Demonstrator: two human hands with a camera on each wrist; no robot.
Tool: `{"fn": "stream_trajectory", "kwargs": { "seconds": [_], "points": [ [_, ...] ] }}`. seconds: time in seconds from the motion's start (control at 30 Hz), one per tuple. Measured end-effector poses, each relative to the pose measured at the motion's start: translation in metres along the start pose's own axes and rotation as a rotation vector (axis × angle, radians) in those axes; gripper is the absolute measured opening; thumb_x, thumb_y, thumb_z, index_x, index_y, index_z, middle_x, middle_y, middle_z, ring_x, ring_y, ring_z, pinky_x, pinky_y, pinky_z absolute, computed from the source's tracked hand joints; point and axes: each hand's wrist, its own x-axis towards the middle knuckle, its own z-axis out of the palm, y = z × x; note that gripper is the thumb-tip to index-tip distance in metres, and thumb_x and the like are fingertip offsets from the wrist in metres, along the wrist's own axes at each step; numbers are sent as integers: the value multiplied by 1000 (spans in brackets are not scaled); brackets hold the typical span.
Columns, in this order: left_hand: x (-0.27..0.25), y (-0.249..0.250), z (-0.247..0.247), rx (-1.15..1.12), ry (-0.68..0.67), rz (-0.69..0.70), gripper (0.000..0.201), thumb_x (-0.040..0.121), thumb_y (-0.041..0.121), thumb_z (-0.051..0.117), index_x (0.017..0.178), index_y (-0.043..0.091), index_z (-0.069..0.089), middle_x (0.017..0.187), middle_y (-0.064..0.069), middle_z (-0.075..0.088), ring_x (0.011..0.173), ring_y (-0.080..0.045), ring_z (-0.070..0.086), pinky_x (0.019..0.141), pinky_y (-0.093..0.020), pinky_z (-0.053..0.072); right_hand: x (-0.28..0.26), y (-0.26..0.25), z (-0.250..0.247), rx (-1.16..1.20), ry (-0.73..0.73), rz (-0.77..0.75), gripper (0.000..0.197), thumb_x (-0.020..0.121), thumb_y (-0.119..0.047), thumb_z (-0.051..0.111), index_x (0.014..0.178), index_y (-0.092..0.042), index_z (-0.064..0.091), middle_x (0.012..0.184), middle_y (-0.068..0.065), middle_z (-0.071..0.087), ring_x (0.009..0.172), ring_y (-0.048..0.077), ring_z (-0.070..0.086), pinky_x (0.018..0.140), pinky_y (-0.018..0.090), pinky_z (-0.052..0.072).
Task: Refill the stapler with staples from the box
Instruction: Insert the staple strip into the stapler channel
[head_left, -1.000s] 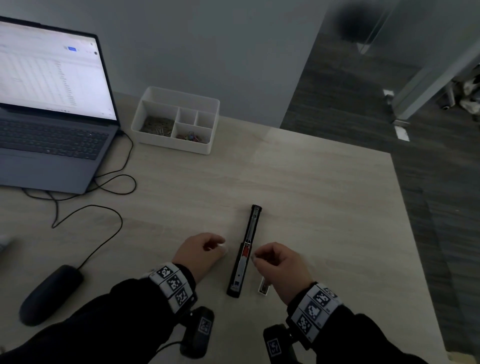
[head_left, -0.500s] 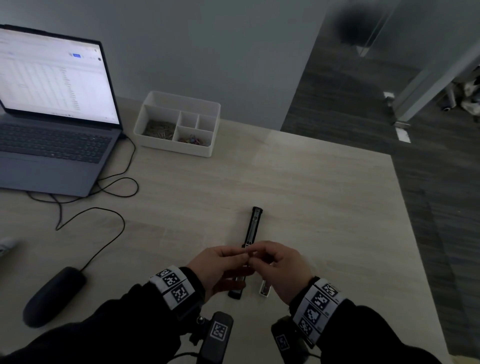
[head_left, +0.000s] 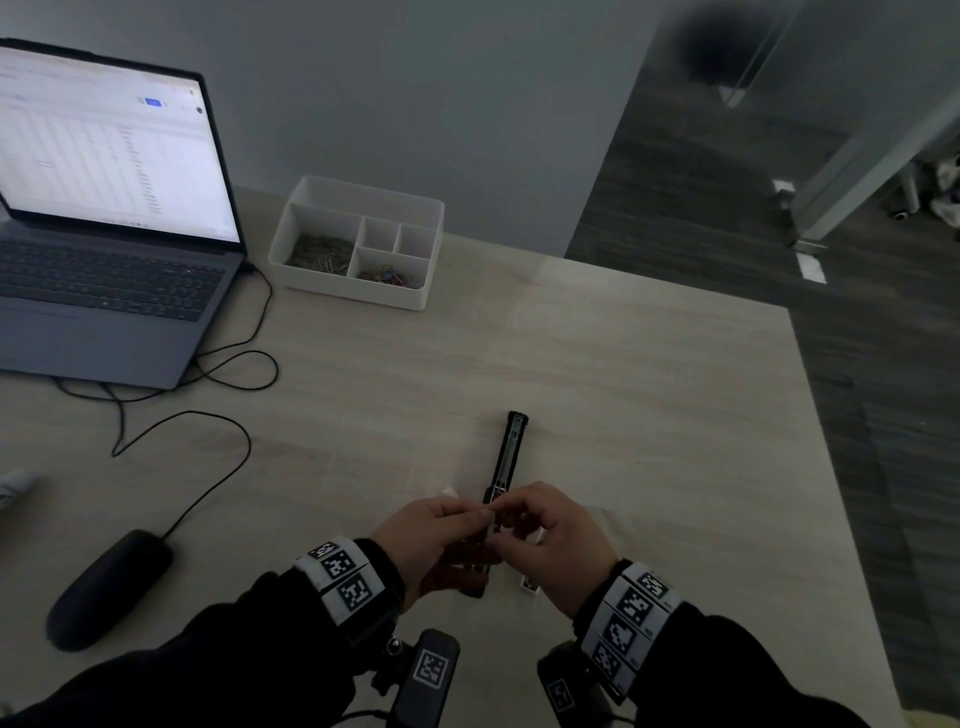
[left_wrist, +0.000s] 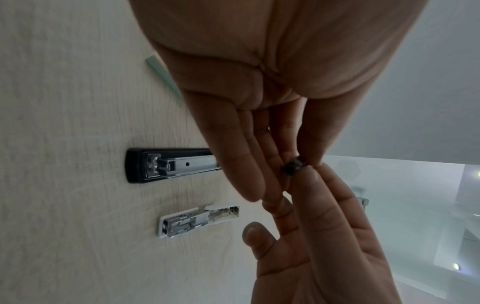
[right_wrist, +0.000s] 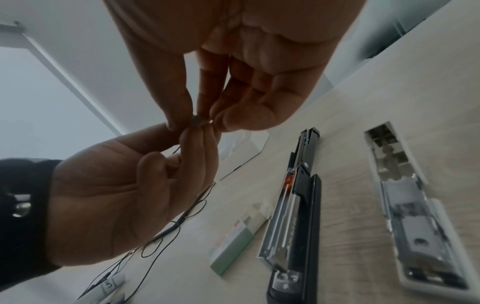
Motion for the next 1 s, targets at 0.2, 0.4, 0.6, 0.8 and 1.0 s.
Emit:
{"fn": "stream_trajectory", "kwargs": {
  "seconds": [0.2, 0.4, 0.6, 0.8, 1.0],
  "points": [
    [2, 3, -4, -22, 36, -4, 16, 87, 17, 67, 98, 6, 70, 96, -18, 68, 90, -32, 67, 78, -44, 56, 2, 3, 6, 62, 53, 125, 21, 75, -18, 76, 88, -31, 66, 82, -7, 68, 70, 11, 66, 53, 22, 52],
    [4, -1, -5, 21, 54, 6, 4, 83, 8, 71, 85, 10, 68, 83, -11, 73, 84, -26, 71, 78, -44, 56, 3, 1, 6, 98, 9, 149, 20, 75, -10, 72, 83, -28, 66, 83, -5, 70, 66, 17, 66, 52, 23, 53],
    [4, 0, -9, 30, 63, 2, 11, 80, 11, 73, 90, 7, 71, 87, -13, 73, 84, -25, 71, 80, -44, 57, 6, 4, 7, 176, 12, 187, 15, 76, -6, 76, 79, -20, 69, 69, -4, 66, 61, 3, 59, 59, 22, 51],
    [2, -1, -9, 11, 34, 2, 18, 85, 10, 68, 101, 8, 75, 87, -11, 74, 81, -21, 69, 74, -36, 57, 10, 7, 9, 256, 51, 285, 19, 78, -5, 75, 72, -23, 72, 64, -3, 66, 57, 10, 57, 54, 25, 49],
    [5, -3, -12, -37, 79, -1, 14, 87, 7, 65, 97, 8, 75, 93, -15, 73, 85, -22, 69, 67, -29, 59, 14, 6, 7, 236, 70, 339, 10, 79, -10, 76, 73, -18, 73, 63, 3, 68, 57, 12, 58, 51, 22, 48]
  ]
}}
